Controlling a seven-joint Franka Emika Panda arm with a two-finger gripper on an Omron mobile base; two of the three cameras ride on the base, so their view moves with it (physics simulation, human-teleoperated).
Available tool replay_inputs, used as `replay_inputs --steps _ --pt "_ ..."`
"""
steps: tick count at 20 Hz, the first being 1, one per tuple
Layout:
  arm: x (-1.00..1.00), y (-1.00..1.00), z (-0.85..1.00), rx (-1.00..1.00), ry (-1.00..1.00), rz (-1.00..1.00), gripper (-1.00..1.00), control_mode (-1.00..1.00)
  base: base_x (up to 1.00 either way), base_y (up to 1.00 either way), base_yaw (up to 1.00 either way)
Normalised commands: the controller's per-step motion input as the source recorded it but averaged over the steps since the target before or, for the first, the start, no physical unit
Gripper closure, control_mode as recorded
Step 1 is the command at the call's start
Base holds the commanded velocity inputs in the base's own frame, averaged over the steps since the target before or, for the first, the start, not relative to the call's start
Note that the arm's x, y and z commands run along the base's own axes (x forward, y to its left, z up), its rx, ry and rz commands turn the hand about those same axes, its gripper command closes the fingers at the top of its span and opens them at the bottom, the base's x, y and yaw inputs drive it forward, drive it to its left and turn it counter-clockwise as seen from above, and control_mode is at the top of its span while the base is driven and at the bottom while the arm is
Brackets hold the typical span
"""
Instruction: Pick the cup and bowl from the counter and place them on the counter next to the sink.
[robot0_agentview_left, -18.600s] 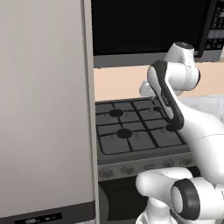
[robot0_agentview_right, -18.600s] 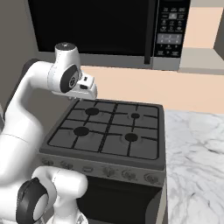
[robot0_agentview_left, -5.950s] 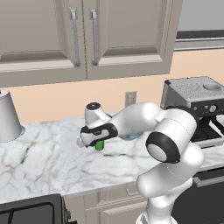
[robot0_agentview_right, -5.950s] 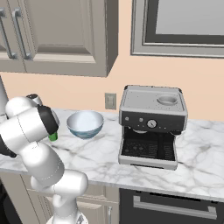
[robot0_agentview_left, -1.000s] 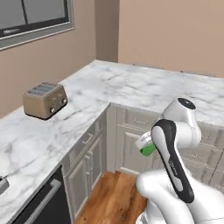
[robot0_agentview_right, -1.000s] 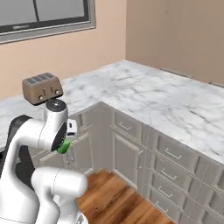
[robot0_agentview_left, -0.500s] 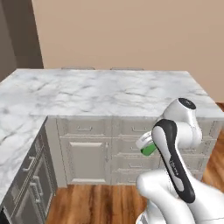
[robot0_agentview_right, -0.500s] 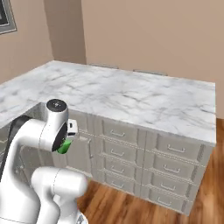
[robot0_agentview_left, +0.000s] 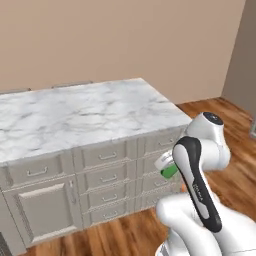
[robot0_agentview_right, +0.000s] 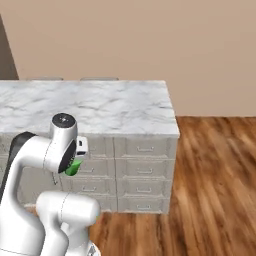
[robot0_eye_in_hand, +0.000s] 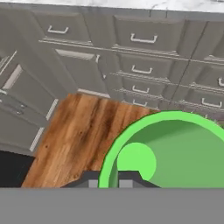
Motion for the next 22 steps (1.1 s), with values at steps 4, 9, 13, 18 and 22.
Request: replay_inputs --steps 4,9,13,18,22 --pt "0.0 0.0 0.0 0.0 0.0 0.0 1.0 1.0 0.31 -0.5 -0.67" --pt "0.0 0.0 0.0 0.0 0.0 0.0 1.0 1.0 0.37 -0.5 -0.69" --pt "0.0 0.0 0.0 0.0 0.0 0.0 1.0 1.0 0.48 -0.43 -0.68" --pt "0.0 0.0 0.0 0.0 0.0 0.0 1.0 1.0 0.92 -0.11 -0.54" --pt "0.0 0.0 0.0 0.0 0.0 0.0 1.0 1.0 1.0 0.01 -0.35"
